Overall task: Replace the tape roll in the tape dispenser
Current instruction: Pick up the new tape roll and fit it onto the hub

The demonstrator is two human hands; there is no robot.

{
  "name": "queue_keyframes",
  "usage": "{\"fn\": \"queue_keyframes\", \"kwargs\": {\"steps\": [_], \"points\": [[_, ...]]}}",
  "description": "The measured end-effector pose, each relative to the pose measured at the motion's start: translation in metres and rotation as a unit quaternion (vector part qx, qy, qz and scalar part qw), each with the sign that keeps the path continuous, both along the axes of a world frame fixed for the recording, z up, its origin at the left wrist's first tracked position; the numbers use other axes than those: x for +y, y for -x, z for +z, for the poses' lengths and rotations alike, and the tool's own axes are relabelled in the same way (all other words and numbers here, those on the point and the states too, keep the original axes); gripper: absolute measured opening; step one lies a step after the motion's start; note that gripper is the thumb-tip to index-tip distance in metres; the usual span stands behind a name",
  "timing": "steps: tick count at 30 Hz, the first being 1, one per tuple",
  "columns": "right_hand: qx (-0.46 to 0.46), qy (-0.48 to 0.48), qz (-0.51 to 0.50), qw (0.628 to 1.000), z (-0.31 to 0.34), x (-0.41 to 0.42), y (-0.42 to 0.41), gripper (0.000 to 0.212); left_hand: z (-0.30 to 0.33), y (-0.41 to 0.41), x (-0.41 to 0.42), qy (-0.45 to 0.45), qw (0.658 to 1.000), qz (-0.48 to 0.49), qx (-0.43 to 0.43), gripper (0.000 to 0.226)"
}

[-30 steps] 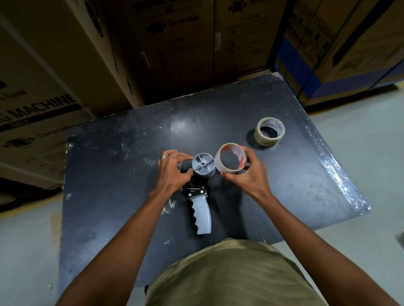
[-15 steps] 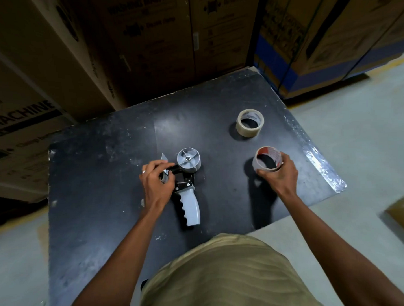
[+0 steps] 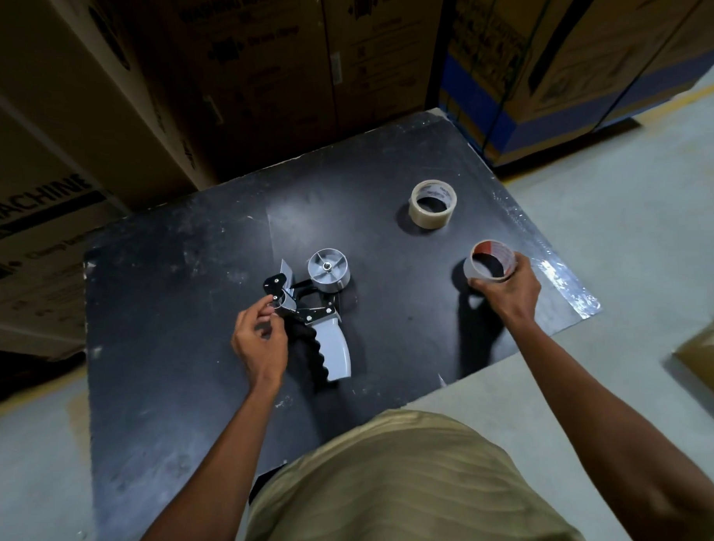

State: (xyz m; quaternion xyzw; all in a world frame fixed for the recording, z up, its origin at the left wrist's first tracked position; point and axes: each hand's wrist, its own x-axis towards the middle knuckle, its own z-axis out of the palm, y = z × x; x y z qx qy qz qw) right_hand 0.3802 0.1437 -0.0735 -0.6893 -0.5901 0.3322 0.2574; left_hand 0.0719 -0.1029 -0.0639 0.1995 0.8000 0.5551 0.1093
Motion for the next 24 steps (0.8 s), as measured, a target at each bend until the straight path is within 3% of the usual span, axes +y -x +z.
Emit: {"fn": "queue_keyframes", "kwargs": {"steps": [5, 7, 12, 18, 20, 24], "points": [[0.014, 0.006, 0.0, 1.0, 0.006, -0.002, 0.007, 0.117, -0.014, 0.001, -0.012, 0.021, 0.998, -0.011, -0.05, 0.041], [0.008, -0.003, -0.003, 1.0, 0.012, -0.009, 0.01, 0.122, -0.017, 0.0, -0.018, 0.025, 0.997, -0.011, -0.066, 0.04], [-0.02, -0.05, 0.022, 0.998, 0.027, -0.037, 0.026, 0.114, -0.024, -0.003, -0.03, 0.038, 0.996, -0.025, -0.08, 0.032], [0.025, -0.044, 0.163, 0.985, 0.028, -0.095, 0.071, 0.097, -0.029, -0.006, -0.039, 0.061, 0.99, -0.049, -0.116, 0.026], [0.062, 0.001, 0.205, 0.977, 0.028, -0.117, 0.09, 0.085, -0.026, -0.008, -0.038, 0.059, 0.988, -0.056, -0.132, 0.025], [0.106, 0.186, 0.246, 0.945, 0.02, -0.15, 0.123, 0.07, -0.024, -0.012, -0.035, 0.055, 0.983, -0.058, -0.167, 0.019]]}}
